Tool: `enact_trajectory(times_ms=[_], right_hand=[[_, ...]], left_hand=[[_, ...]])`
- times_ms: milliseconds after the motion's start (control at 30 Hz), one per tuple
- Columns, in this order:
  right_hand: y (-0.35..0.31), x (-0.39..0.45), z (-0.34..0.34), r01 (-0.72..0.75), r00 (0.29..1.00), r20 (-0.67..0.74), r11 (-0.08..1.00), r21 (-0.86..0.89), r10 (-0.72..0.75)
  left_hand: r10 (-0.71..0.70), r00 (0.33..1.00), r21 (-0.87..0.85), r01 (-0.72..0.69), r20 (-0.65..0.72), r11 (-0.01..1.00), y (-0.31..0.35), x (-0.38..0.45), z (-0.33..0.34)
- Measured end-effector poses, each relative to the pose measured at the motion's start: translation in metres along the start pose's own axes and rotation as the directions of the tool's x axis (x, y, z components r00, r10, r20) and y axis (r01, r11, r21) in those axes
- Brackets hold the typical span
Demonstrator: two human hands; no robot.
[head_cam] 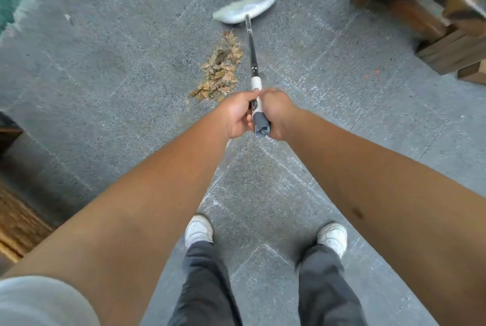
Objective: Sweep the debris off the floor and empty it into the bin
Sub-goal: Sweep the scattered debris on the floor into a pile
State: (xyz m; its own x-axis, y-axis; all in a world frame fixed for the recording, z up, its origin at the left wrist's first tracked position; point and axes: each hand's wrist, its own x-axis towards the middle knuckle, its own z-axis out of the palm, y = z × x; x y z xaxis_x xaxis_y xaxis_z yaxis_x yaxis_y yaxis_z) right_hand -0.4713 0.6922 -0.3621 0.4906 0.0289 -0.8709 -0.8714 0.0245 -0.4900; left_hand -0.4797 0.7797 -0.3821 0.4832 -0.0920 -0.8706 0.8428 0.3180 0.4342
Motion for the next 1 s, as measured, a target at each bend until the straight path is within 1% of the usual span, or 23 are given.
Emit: enact_trajectory(times_ms=[100,233,367,433,500,533,567,600,633,667,733,867,933,1000], right_hand=[[0.021,-0.001,0.043,-0.054,0.998,-0.033,0.998,0.032,0.055],[0.064,-0.022,0.082,-0.124,0.990,-0.053,0.986,0.111,0.131],[0.120,-0.065,0.105,-0.161,0.984,-0.051,0.973,0.164,0.171],[0.141,-0.091,0.117,-0.164,0.984,-0.030,0.968,0.189,0.173],[0.146,-0.113,0.121,-0.217,0.975,-0.001,0.956,0.199,0.221],[0.141,-0.119,0.119,-0.230,0.973,-0.001,0.968,0.098,0.232],[0.132,-0.120,0.114,-0.208,0.978,-0.022,0.973,-0.104,0.207],[0.122,-0.117,0.110,-0.154,0.988,-0.065,0.939,-0.309,0.140],[0.111,-0.108,0.106,-0.080,0.994,-0.108,0.884,-0.462,0.033],[0.098,-0.094,0.104,-0.021,0.990,-0.129,0.852,-0.522,-0.055],[0.075,-0.061,0.111,0.041,0.985,-0.125,0.854,-0.519,-0.123],[0.042,-0.004,0.137,0.072,0.995,-0.018,0.846,-0.528,-0.096],[0.036,0.019,0.144,0.096,0.992,-0.011,0.822,-0.562,-0.124],[0.034,0.038,0.145,0.112,0.989,-0.019,0.819,-0.563,-0.148]], left_hand=[[-0.027,0.999,0.065,0.029,-0.040,0.997,0.002,-0.006,-0.039],[-0.125,0.989,0.185,0.138,-0.084,0.973,-0.017,-0.024,-0.081],[-0.168,0.985,0.209,0.174,-0.049,0.962,-0.052,-0.073,-0.118],[-0.167,0.985,0.226,0.173,-0.045,0.959,-0.070,-0.101,-0.131],[-0.143,0.988,0.179,0.151,-0.060,0.972,-0.079,-0.119,-0.140],[-0.118,0.990,0.113,0.126,-0.075,0.986,-0.079,-0.126,-0.145],[-0.093,0.993,0.047,0.097,-0.078,0.994,-0.076,-0.131,-0.150],[-0.083,0.995,0.008,0.084,-0.060,0.996,-0.071,-0.135,-0.156],[-0.093,0.995,-0.006,0.093,-0.018,0.996,-0.065,-0.141,-0.161],[-0.110,0.993,0.002,0.110,0.033,0.994,-0.060,-0.144,-0.167],[-0.105,0.989,0.023,0.103,0.101,0.994,-0.054,-0.146,-0.173],[-0.048,0.993,0.054,0.042,0.111,0.998,-0.042,-0.130,-0.181],[-0.038,0.992,0.057,0.032,0.119,0.998,-0.035,-0.119,-0.184],[-0.034,0.991,0.043,0.029,0.130,0.999,-0.028,-0.108,-0.182]])
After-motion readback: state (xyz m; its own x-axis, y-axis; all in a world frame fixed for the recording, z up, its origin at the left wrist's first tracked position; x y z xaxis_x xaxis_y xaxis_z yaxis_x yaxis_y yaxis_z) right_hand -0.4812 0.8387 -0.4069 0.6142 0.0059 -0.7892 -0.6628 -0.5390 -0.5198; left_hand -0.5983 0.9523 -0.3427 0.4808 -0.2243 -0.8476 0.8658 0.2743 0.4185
